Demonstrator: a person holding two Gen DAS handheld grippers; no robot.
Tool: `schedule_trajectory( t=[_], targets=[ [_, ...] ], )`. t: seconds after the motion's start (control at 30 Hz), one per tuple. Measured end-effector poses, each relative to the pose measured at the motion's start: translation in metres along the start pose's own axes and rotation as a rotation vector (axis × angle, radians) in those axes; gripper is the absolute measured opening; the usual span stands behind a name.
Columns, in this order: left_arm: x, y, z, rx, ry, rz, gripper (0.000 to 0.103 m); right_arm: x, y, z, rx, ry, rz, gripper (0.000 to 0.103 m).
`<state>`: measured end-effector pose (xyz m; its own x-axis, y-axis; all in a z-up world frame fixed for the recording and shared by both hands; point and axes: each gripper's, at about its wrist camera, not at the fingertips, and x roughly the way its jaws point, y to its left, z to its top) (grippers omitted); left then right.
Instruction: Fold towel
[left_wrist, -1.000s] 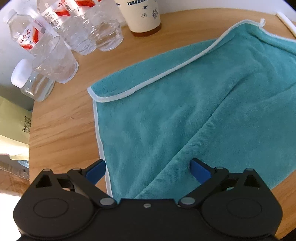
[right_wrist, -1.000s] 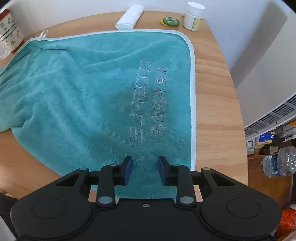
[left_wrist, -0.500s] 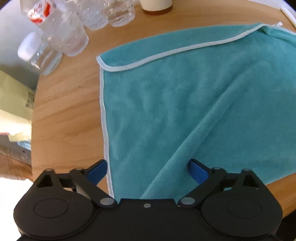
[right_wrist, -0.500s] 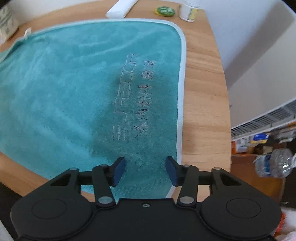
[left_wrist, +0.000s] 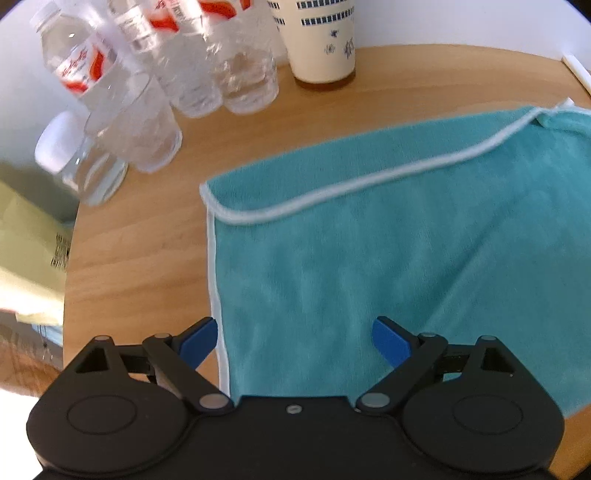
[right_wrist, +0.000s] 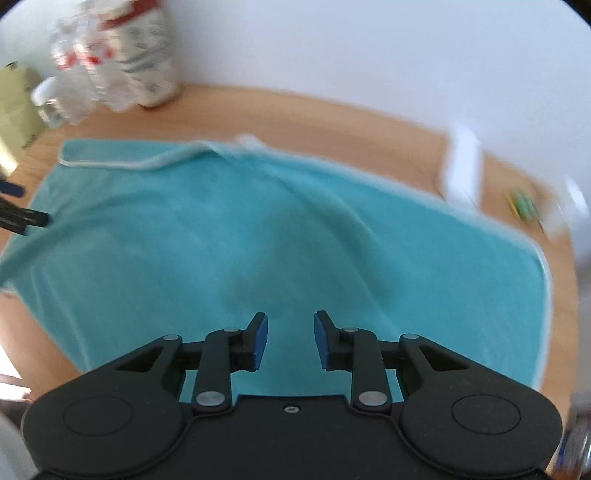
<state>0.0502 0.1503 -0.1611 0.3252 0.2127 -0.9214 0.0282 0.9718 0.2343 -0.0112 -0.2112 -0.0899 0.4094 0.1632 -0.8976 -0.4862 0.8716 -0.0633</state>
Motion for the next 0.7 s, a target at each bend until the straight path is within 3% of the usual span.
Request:
schedule_trajectory(
  t=[0.2, 0.37, 0.57, 0.63, 0.67, 0.7],
  targets=[
    [0.008, 0.001, 0.004, -0.012, -0.038, -0.024, 0.098, 0.034, 0.076, 0.055, -0.423, -0.062, -0.141, 0.049],
    [0.01, 0.016, -0.011, -0.037, -0.028, -0.078, 0.098, 0.063, 0.125, 0.082, -0.656, -0.078, -0.116, 0.049],
    [0.005, 0.022, -0.031, -0.081, -0.011, -0.068, 0.099, 0.091, 0.16, 0.082, -0.891, -0.046, -0.092, 0.046],
    [0.005, 0.025, -0.036, -0.101, -0.004, -0.072, 0.099, 0.099, 0.167, 0.082, -0.963, -0.025, -0.085, 0.034],
    [0.004, 0.025, -0.037, -0.11, 0.002, -0.076, 0.099, 0.101, 0.168, 0.083, -0.973, -0.02, -0.085, 0.023],
    [0.003, 0.026, -0.04, -0.112, 0.008, -0.082, 0.099, 0.107, 0.168, 0.085, -0.991, -0.002, -0.09, 0.02]
  ],
)
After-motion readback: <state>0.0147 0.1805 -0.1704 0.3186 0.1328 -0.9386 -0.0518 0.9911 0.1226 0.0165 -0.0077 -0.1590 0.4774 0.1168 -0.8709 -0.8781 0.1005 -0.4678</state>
